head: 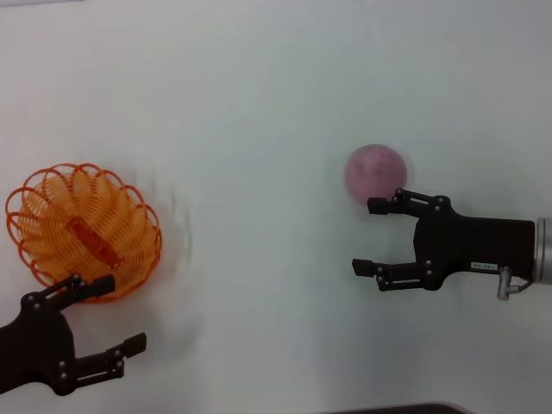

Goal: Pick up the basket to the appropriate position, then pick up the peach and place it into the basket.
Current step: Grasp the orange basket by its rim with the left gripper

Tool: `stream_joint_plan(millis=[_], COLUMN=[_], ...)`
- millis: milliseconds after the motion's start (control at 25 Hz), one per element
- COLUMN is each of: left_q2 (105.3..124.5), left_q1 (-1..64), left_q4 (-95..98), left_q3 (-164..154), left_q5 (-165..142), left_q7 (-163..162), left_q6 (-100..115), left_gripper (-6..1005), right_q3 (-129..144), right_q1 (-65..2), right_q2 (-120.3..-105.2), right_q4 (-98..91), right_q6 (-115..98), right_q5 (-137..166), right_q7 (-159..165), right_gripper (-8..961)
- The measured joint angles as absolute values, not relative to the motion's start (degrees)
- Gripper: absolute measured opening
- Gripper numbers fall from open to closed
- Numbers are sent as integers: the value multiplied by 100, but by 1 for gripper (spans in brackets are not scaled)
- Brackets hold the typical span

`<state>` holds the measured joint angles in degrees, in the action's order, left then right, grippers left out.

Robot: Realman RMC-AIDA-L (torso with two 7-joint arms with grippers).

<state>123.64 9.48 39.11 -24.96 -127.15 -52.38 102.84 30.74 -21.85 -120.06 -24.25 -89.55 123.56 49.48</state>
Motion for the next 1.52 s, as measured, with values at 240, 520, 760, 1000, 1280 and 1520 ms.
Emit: stream_joint_plan(millis=[240,520,760,1000,1280,1520], left_q2=[12358,12357,12357,12357,12360,12369], left_q1=[954,951,949,949,991,1024], left_q4=[3911,3911,3911,3911,3965,3973], left_q3=[-2496,-2496,-2496,-2495,-2356,-2291], left_q5=[-12712,-12717,-12710,-12709,-12708,-12708], left_q7=[-5184,-5176,-5176,-5176,-5220,-5267], left_q6=[10284,10255,10248,10247,10305,10313], left_gripper=[872,873,872,873,872,873], right_q3=[3058,3058,3058,3065,3068,3061], right_q1=[-2188,-2189,-2189,-2189,-2189,-2189], right_q2=[-12005,-12006,-12006,-12005,-12006,-12006], right_q4=[-2426,-2426,-2426,-2426,-2426,-2426], right_q6=[-8955,-8935,-8929,-8929,-8928,-8923], right_q5=[12356,12357,12358,12358,12358,12358], right_q7=[4918,4913,4913,4913,4913,4913], right_gripper=[957,956,956,956,956,956])
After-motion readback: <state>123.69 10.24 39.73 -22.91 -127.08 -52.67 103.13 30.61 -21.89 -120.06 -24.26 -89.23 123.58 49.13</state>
